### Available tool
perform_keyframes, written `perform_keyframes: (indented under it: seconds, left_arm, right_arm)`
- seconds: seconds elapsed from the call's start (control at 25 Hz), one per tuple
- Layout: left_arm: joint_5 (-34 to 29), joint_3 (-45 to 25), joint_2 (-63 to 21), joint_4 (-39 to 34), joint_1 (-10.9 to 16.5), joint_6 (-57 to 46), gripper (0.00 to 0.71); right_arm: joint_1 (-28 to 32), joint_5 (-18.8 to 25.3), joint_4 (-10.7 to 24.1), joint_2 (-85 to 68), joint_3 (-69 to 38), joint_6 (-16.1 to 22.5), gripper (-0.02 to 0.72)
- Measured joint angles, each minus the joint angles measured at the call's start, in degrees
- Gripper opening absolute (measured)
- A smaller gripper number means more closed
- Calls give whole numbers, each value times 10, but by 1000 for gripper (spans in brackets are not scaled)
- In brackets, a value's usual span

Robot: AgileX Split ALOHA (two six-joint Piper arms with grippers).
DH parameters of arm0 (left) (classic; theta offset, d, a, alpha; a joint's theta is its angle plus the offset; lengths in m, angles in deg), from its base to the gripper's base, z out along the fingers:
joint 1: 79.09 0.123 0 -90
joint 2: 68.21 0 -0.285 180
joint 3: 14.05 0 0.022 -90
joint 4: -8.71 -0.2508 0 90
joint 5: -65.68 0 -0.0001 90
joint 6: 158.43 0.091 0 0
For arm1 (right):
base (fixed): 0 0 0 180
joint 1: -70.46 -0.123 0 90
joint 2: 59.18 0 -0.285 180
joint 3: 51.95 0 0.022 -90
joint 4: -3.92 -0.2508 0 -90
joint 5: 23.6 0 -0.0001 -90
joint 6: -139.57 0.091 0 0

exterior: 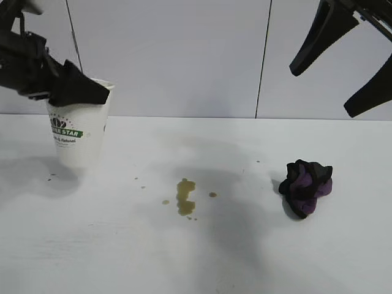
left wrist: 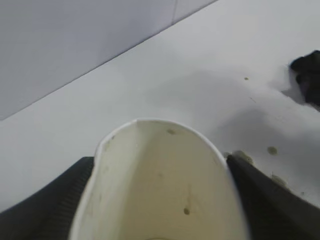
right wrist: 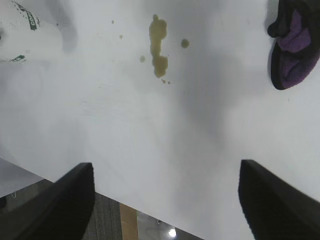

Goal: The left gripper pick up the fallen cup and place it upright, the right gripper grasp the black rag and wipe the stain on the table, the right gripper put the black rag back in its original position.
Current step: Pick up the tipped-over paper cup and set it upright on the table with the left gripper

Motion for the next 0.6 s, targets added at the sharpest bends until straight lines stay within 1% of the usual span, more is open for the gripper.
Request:
perform_keyframes:
  seconds: [0.12,0.24,0.32,0.44,0.6]
  left_arm:
    - [-7,-23,0,2,18,35,510]
    - [-7,-29,0,5,31,54,510]
    - [-11,-29,1,5,32,68,510]
    - [-36,-29,14,6,33,86,510]
    - [-55,-29,34,7,33,92,510]
  right_arm:
    - [0,0,0,0,0,0,544]
    - [0,0,0,0,0,0,544]
    - [0,0,0,0,0,0,544]
    - [0,0,0,0,0,0,544]
    - [0,-3,0,0,0,0,544]
